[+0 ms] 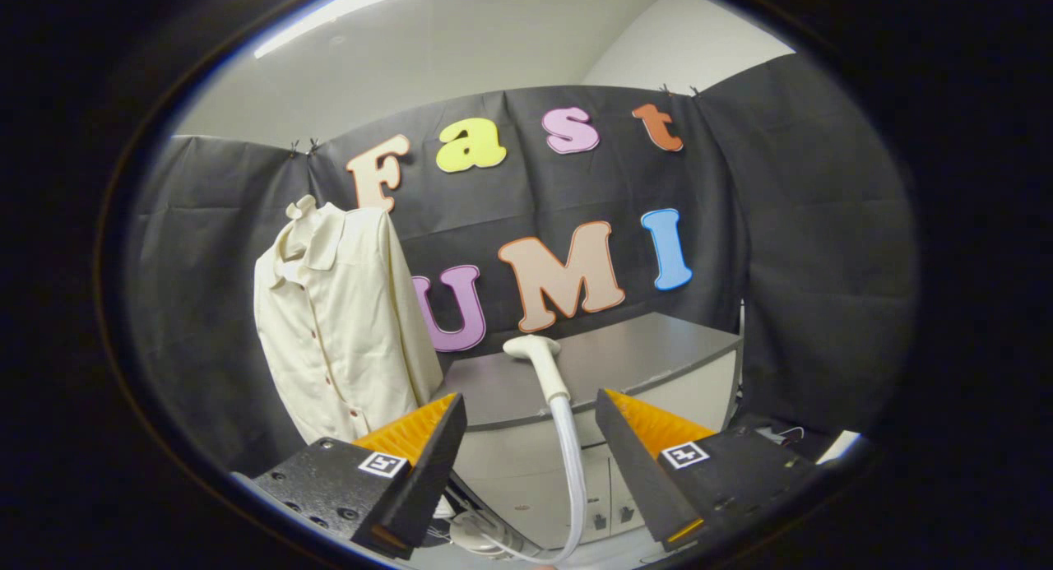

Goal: Iron the clothes twice with a garment steamer, once on the left side and once on the right side.

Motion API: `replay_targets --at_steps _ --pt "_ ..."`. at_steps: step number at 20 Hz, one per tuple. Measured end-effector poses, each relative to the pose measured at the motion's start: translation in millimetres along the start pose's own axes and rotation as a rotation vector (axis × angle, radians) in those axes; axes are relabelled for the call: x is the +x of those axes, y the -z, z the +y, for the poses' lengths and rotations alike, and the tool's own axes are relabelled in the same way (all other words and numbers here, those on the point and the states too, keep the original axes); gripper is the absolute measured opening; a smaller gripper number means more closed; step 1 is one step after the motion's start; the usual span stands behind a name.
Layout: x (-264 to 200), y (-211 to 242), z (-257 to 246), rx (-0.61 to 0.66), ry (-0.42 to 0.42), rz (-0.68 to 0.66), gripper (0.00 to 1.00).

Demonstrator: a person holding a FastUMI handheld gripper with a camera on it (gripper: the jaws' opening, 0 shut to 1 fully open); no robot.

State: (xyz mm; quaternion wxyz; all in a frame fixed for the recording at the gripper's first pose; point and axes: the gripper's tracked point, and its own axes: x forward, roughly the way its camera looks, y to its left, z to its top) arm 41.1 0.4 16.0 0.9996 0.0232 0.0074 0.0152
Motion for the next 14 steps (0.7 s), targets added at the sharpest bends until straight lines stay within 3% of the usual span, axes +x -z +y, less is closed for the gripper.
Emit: replay_targets --at_steps 6,14 --pt "58.9 -16.0 4.7 -0.020 -0.025 0.047 0.97" --pt "197.3 -25.5 -13.8 -0.106 -0.017 0.291 0.97"
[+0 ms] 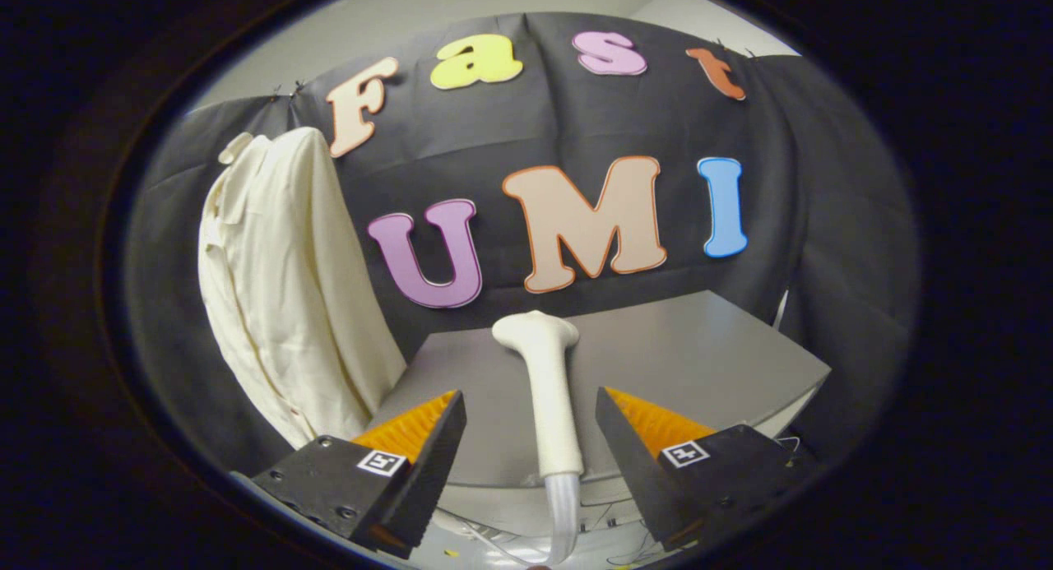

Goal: Iron the clothes twice with a garment steamer, once on the left side and once on the right side.

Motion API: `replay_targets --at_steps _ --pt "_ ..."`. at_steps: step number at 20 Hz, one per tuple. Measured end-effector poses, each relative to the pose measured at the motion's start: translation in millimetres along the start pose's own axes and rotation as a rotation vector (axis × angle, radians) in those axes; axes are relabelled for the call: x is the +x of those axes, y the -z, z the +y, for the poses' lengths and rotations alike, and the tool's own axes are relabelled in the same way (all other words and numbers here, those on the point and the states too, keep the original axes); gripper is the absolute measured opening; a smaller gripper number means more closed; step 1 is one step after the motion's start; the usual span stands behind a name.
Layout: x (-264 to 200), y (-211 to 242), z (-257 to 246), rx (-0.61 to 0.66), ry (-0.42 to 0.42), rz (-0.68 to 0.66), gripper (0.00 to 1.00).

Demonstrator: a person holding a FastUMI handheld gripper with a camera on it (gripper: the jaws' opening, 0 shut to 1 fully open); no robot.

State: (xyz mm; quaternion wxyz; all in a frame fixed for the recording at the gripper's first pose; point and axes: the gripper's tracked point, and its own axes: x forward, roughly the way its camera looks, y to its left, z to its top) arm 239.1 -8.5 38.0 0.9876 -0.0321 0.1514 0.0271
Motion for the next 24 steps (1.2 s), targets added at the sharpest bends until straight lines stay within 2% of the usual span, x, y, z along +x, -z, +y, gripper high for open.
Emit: replay_targets --at_steps 5,13,15,19,24 --pt "61.3 -10.8 -13.9 -0.084 0.041 0.147 0.97" --pt "115.3 -12.5 -5.8 -0.047 0.023 0.357 0.96" --pt "121.8 -8.2 -6.2 -0.052 0.037 0.395 0.85" --pt "120.2 -3.4 -6.3 -0.051 0.021 0.432 0.53" --pt "122.7 1.5 -5.7 -0.060 0.049 0.411 0.47"
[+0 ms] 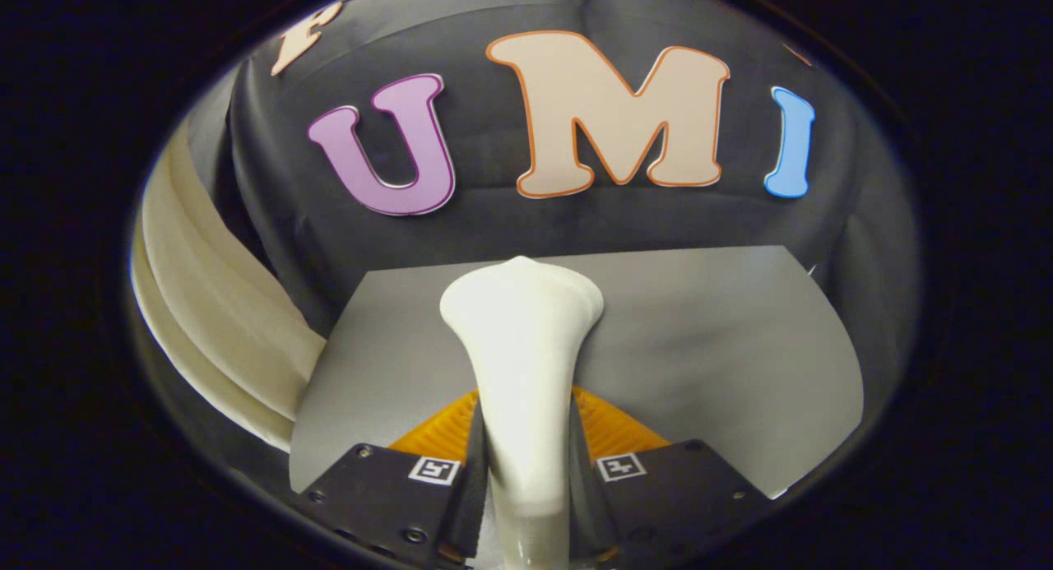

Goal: Iron the clothes twice with a garment steamer, once on the left side and once on the right side.

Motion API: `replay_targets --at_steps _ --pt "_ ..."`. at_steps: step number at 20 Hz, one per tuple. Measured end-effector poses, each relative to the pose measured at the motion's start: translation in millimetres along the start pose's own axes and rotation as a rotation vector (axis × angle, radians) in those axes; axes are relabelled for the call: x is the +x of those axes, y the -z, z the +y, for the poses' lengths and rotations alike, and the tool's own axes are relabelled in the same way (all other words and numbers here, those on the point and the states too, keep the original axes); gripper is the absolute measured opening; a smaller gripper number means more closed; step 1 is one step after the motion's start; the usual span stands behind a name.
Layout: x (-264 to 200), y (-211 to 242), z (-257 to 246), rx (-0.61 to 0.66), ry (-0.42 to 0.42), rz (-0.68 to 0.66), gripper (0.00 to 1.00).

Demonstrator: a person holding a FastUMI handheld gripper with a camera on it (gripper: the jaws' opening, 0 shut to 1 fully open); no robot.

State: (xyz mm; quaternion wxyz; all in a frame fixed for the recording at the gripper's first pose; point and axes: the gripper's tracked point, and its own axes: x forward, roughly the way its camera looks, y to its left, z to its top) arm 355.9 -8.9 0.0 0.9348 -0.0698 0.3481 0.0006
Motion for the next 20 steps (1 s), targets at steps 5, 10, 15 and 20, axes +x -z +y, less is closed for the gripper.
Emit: replay_targets --at_steps 5,10,15,20 --pt "-10.4 -11.3 1.4 0.026 -0.057 -0.109 0.41" --pt "-64.1 -17.7 -1.0 0.040 -0.036 -0.315 0.39" --pt "-118.0 -0.1 5.8 -0.013 0.017 -0.447 0.37" --pt "-167.7 20.8 30.4 -0.014 0.044 -0.556 0.37"
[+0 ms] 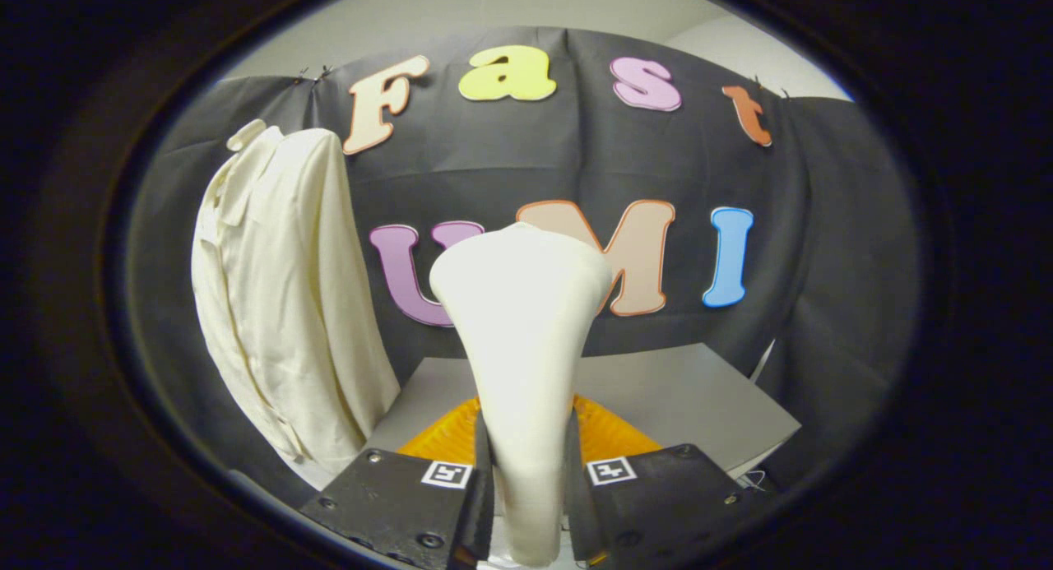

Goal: Iron the clothes twice with a garment steamer, once on the left side and once on the right side.

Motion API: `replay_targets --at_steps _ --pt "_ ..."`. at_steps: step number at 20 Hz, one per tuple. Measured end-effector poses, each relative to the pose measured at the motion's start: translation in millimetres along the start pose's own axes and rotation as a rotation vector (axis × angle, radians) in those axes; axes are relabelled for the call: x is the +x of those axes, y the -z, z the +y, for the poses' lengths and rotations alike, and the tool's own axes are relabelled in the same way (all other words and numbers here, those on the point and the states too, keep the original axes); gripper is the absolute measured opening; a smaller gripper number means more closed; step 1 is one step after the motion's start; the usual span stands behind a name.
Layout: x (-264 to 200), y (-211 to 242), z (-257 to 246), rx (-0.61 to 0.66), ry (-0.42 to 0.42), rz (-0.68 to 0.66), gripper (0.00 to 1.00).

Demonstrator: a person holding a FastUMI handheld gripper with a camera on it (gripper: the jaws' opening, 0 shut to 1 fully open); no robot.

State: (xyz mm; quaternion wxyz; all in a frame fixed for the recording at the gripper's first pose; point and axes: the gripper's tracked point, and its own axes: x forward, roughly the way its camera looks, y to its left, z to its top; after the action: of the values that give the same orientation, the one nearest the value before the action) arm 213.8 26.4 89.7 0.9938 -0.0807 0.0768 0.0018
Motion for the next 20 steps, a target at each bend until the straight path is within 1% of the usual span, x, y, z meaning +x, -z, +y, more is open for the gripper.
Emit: replay_targets --at_steps 3,6,8,11,14,20 --pt "-35.3 -6.6 22.1 0.020 -0.006 -0.052 0.37" --pt "-60.7 -15.3 54.3 0.008 -0.025 -0.094 0.36" --pt "-73.9 -21.8 84.2 -0.002 -0.047 -0.116 0.36" --pt "-90.0 -27.8 133.1 -0.055 -0.077 -0.141 0.36" --pt "-99.6 -33.2 182.9 -0.070 -0.112 -0.165 0.36" --pt "-96.2 -39.8 264.4 -0.034 -0.182 -0.173 0.36"
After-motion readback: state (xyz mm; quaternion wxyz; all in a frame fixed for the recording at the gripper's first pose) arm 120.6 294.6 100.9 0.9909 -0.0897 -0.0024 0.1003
